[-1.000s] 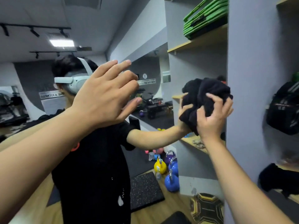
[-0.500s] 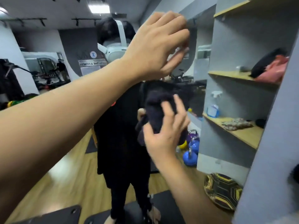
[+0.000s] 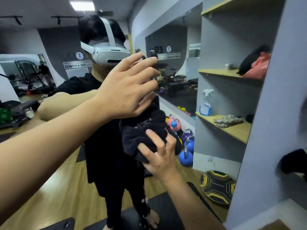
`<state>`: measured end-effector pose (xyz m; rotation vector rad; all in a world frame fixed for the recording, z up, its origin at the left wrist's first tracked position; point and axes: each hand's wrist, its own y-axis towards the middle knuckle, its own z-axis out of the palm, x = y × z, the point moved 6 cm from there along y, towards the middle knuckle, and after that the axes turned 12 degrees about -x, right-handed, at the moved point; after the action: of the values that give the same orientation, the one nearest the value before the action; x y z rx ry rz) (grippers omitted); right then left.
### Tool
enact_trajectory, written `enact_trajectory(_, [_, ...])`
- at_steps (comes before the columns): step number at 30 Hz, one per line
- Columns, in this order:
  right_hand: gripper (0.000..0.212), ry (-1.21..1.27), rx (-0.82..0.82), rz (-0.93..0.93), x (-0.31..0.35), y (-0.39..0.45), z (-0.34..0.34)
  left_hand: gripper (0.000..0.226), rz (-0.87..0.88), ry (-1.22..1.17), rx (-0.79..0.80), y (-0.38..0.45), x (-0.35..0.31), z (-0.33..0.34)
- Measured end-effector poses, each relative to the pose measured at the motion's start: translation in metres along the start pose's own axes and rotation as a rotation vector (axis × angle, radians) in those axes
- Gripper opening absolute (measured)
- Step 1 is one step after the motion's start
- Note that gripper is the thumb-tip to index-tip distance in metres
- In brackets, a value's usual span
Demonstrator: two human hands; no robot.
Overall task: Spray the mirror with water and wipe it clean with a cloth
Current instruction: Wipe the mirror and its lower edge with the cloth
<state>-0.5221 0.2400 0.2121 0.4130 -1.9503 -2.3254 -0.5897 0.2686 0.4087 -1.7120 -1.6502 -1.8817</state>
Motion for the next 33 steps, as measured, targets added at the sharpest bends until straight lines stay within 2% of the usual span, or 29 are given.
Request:
enact_trajectory(2, [0.03, -0.052, 0.009, 0.109, -0.041, -0.011, -0.017, 0.032, 0.008, 0.006, -0.016, -0.004, -0.002, 0.002])
enact_trajectory(5, [0.043, -0.118, -0.008, 0.292, -0.109, -0.023, -0.044, 0.03, 0.01, 0.008, -0.032, -0.003, -0.003, 0.004])
enact_trajectory(10, [0.051, -0.251, -0.1, 0.817, -0.23, -0.036, -0.093, 0.025, 0.023, 0.016, -0.047, -0.002, -0.005, 0.005])
enact_trajectory(12, [0.059, -0.298, -0.106, 1.008, -0.26, -0.035, -0.108, 0.023, 0.021, 0.024, -0.052, -0.002, -0.006, 0.005])
enact_trajectory(14, [0.062, -0.327, -0.1, 1.061, -0.272, -0.027, -0.116, 0.022, 0.019, 0.031, -0.053, -0.003, -0.006, 0.005])
enact_trajectory(16, [0.058, -0.34, -0.135, 1.068, -0.265, -0.018, -0.117, 0.021, 0.016, 0.027, -0.051, -0.002, -0.006, 0.005])
enact_trajectory(19, [0.052, -0.322, -0.195, 1.063, -0.221, -0.008, -0.099, 0.019, 0.015, 0.022, -0.046, -0.002, -0.007, 0.004])
enact_trajectory(25, [0.048, -0.117, -0.102, 0.863, -0.052, -0.008, -0.031, 0.021, 0.004, 0.02, -0.03, -0.002, -0.007, 0.006])
enact_trajectory(29, [0.037, 0.005, 0.034, 0.549, 0.06, -0.016, 0.006, 0.019, 0.01, 0.02, -0.035, -0.002, -0.007, 0.006])
enact_trajectory(33, [0.018, 0.054, 0.069, 0.168, 0.105, -0.027, 0.019, 0.02, 0.012, 0.013, -0.018, -0.003, -0.007, 0.005])
